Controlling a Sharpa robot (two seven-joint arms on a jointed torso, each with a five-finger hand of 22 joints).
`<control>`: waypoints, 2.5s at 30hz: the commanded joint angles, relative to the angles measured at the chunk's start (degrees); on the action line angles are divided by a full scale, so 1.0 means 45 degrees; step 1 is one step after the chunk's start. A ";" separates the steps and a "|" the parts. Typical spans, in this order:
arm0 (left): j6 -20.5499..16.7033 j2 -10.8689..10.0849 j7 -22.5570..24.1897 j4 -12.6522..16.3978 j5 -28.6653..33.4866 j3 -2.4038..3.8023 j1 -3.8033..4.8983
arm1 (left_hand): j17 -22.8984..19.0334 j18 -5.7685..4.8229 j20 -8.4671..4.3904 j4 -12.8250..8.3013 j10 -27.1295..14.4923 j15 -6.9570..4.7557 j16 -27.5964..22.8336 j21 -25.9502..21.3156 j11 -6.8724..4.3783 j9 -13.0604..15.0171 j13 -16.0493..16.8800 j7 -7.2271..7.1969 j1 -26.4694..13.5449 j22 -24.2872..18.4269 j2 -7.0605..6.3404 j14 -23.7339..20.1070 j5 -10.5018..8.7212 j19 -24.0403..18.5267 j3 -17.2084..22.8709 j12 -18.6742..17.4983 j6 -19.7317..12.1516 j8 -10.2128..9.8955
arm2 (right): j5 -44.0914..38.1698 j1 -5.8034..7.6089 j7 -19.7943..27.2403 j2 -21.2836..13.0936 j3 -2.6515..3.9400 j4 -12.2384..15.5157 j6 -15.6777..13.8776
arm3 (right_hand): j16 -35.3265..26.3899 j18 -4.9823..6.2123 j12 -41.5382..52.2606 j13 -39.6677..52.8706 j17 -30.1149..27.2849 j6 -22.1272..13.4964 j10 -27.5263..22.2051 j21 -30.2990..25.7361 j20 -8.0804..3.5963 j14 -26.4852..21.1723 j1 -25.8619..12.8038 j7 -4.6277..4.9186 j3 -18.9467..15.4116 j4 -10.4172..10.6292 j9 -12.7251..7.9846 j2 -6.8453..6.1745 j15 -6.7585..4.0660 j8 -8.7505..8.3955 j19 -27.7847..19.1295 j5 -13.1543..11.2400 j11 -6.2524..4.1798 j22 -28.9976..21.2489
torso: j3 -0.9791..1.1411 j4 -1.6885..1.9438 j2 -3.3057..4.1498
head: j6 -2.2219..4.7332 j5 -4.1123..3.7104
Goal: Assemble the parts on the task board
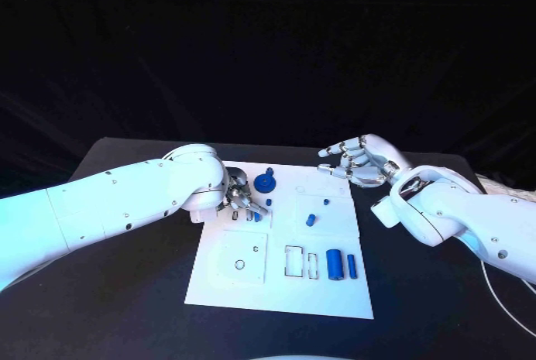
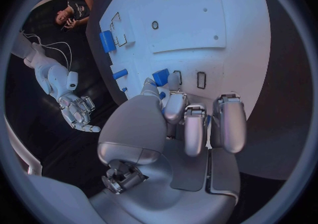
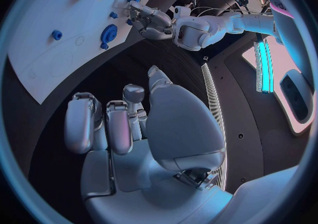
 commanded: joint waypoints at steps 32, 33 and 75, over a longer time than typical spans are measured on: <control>-0.0190 -0.0093 0.0127 0.0338 0.0117 0.0002 0.0004 | 0.3345 -0.0150 -0.0037 -0.1085 0.0075 -0.0102 0.0039 0.0032 -0.0058 0.1036 -0.0117 0.0097 0.1349 0.0544 -0.2578 0.1320 0.0566 0.0001 0.9167 -0.0336 -0.0537 -0.0440 | -0.0109 0.0000 -0.0112 0.0074 0.0003 -0.0030 0.0294 | 0.0054 0.0084 0.0246 0.0084 0.1027 0.0108 0.0133 0.0019 -0.0111 0.0786 0.0007 -0.0005 -0.0100 -0.0054 0.0018 0.0175 -0.0050 0.0061 0.0091 0.0232 -0.0126 0.0111 | 0.0002 0.0016 0.0000 | -0.0095 0.0027; -0.0253 -0.0133 0.0136 0.0400 0.0176 0.0010 0.0003 | 0.3345 -0.0151 -0.0033 -0.1103 0.0079 -0.0107 0.0039 0.0032 -0.0059 0.1051 -0.0114 0.0101 0.1312 0.0547 -0.2603 0.1320 0.0565 0.0002 0.9235 -0.0334 -0.0537 -0.0435 | -0.0108 0.0000 -0.0117 0.0071 0.0003 -0.0033 0.0288 | 0.0052 0.0085 0.0245 0.0082 0.1023 0.0108 0.0132 0.0018 -0.0111 0.0786 0.0007 -0.0005 -0.0099 -0.0055 0.0018 0.0179 -0.0051 0.0060 0.0091 0.0238 -0.0125 0.0108 | 0.0002 0.0016 0.0000 | -0.0095 0.0027; -0.1662 -0.0809 0.0133 0.1259 -0.2183 0.0024 -0.0367 | 0.3345 -0.0135 -0.0028 -0.2058 0.0110 -0.0093 0.0039 -0.0046 -0.0027 0.1577 -0.0208 0.0076 0.0265 0.0531 -0.3113 0.1320 0.0354 -0.0026 1.1002 -0.0452 -0.0604 -0.0273 | -0.0211 -0.0024 -0.0345 0.0083 -0.0001 -0.0172 -0.0027 | -0.0041 0.0101 0.0132 -0.0188 0.0979 0.0105 -0.0002 -0.0066 -0.0126 0.0781 -0.0486 -0.0004 -0.0598 0.0170 0.0026 0.0276 -0.0054 0.0010 0.0095 0.1499 -0.0121 -0.0002 | -0.0001 0.0000 0.0010 | -0.0231 0.0184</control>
